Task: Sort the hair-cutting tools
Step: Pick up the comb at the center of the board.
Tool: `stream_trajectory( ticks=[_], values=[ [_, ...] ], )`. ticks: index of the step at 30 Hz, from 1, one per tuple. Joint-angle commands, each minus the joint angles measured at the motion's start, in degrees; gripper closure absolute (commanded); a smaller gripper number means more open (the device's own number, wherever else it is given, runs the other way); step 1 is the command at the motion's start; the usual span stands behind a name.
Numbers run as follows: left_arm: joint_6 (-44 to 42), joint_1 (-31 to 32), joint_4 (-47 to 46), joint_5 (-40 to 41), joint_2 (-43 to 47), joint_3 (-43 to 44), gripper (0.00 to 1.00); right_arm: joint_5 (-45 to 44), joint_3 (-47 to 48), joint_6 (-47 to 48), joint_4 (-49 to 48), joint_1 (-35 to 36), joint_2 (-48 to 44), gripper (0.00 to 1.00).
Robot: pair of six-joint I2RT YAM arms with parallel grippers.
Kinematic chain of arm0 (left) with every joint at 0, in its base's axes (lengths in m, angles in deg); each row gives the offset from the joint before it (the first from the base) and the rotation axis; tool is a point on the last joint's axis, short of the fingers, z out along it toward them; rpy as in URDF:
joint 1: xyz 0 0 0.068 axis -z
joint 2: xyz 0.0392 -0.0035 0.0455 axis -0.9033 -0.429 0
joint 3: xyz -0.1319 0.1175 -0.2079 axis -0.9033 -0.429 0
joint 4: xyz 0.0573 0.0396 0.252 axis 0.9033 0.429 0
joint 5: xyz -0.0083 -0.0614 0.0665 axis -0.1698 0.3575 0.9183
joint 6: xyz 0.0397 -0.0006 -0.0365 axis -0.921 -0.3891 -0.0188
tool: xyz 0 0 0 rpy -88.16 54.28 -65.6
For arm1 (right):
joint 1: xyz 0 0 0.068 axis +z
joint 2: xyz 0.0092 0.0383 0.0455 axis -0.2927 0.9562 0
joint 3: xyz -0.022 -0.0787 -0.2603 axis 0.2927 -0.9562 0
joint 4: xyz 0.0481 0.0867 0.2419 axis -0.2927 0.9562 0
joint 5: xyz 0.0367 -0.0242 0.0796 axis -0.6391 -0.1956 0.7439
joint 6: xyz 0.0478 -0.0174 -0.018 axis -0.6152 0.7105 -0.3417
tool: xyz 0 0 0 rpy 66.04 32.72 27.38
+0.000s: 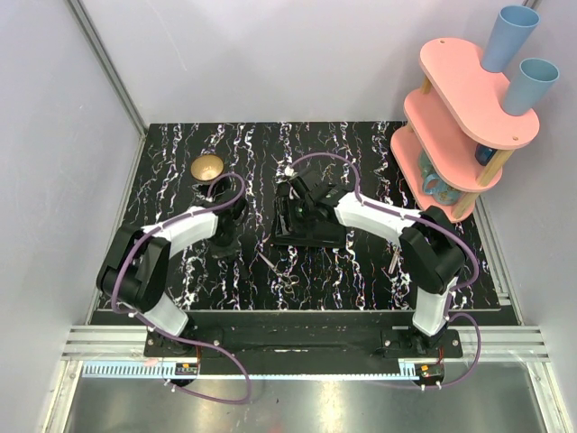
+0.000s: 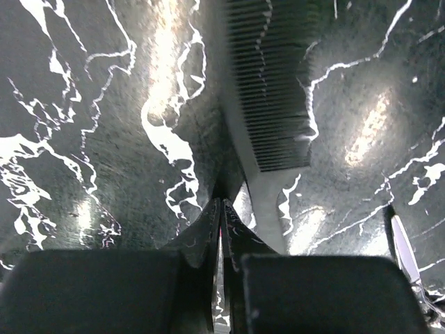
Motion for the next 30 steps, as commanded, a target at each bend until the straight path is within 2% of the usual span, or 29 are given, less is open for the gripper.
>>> stream_trajectory(
  ticks=[1,7,12,20,30],
  values=[
    [3.6,1.8,-0.4,-4.3,-1.2,-3.6,0.97,1.6,-0.5,0.0,0.3,2.2,-1.3,0.38],
    [3.3,3.2,-3.7,-7.3,-1.0,-3.3,0.97,-0.7,0.3,2.2,1.2,4.9,-0.5,0.37],
    [1.6,1.3,-1.0,-3.8,1.3,-1.8,0.96,-2.9,1.4,7.5,-0.4,8.7,1.5,0.37],
    [-3.9,-12.7,3.3,-2.7,11.5,-1.7,0.92,-4.7,9.0,17.3,-2.0,13.0,8.3,0.32],
    [-7.6,-22.4,2.7,-3.8,14.8,0.5,0.73,-8.4,20.4,26.3,3.2,15.5,18.6,0.30]
  ],
)
